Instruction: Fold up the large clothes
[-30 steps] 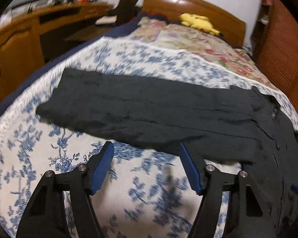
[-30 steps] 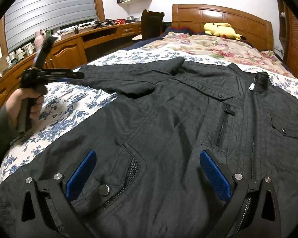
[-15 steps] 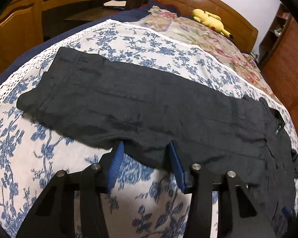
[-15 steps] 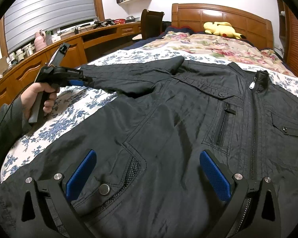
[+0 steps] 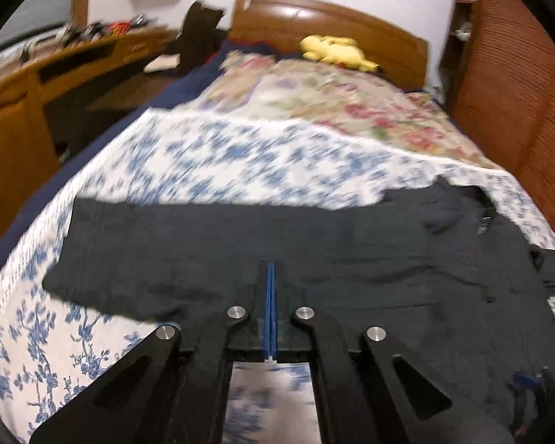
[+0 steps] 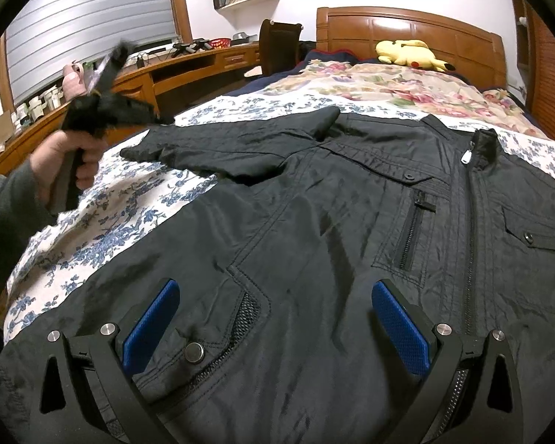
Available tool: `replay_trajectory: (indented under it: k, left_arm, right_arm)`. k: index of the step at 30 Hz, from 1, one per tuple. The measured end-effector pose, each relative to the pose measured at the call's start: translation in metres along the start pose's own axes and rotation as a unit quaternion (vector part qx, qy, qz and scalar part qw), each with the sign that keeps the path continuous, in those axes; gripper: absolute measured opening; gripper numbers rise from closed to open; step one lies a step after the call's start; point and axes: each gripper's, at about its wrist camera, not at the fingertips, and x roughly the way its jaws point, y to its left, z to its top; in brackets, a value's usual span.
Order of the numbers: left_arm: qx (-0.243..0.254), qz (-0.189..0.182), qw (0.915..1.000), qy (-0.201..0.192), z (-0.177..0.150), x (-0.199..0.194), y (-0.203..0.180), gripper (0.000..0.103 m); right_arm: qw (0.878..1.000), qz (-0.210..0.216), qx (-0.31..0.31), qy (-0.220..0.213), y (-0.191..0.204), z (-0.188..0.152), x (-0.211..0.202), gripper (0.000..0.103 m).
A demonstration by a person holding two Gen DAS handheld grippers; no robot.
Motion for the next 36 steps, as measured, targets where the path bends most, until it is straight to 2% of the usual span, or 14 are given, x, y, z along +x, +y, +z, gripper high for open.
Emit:
replay_trajectory:
  k: [4,5,6,7,10,12,15,21,27,28,30,31,32,36]
  left_arm:
    - [-0.016,0.011,0.9996,0.021,0.006,-0.009,-0.002,0.001]
    - [-0.017,0.027,0.9990,0.030,0.005,-0.007,0.002,0.008]
    - [-0.020,0.036,0.9985,0.035,0.002,-0.005,0.006,0.027]
    - [-0.028,0.037,0.9982,0.038,-0.002,-0.003,0.011,0.034]
    - [-0.048,0.057,0.9960,0.051,-0.015,0.004,0.026,0.042]
    - [-0.053,0.059,0.9951,0.059,-0.023,0.012,0.033,0.054]
    - [-0.055,0.065,0.9930,0.082,-0.035,0.032,0.044,0.056]
    - [-0.073,0.062,0.9894,0.109,-0.048,0.065,0.057,0.056]
    - [-0.108,0.056,0.9891,0.082,-0.046,0.073,0.067,0.056]
    - [-0.104,0.058,0.9895,0.082,-0.045,0.074,0.066,0.053]
    - [-0.093,0.066,0.9899,0.084,-0.044,0.077,0.063,0.026]
    - [-0.088,0.065,0.9905,0.082,-0.043,0.077,0.062,0.020]
    - [-0.083,0.061,0.9913,0.081,-0.042,0.077,0.060,0.008]
    - [-0.050,0.074,0.9944,0.056,-0.033,0.064,0.046,0.002]
  right_arm:
    - [1.000,-0.004,0.012,-0.011,-0.005,-0.001,-0.007,0.103]
    - [1.000,-0.005,0.014,-0.012,-0.006,-0.002,-0.008,0.103]
    - [1.000,-0.006,0.016,-0.013,-0.006,-0.002,-0.009,0.103]
    - [1.000,-0.006,0.017,-0.014,-0.006,-0.002,-0.008,0.103]
    - [1.000,-0.007,0.010,-0.013,-0.003,-0.002,-0.007,0.103]
    - [1.000,-0.007,0.002,-0.009,0.000,-0.002,-0.004,0.103]
    - [1.000,-0.007,-0.008,-0.003,0.003,-0.002,-0.001,0.103]
    - [1.000,-0.005,-0.010,0.002,0.003,-0.001,0.001,0.103]
    - [1.000,-0.006,-0.013,0.003,0.003,-0.001,0.003,0.103]
    - [1.000,-0.006,-0.013,0.002,0.003,-0.001,0.002,0.103]
    - [1.000,-0.006,-0.013,0.002,0.003,-0.001,0.002,0.103]
    - [1.000,-0.006,-0.013,0.002,0.003,-0.001,0.003,0.103]
    - [1.000,-0.006,-0.013,0.002,0.004,-0.002,0.002,0.103]
    - [1.000,-0.005,-0.013,-0.001,0.003,-0.002,0.001,0.103]
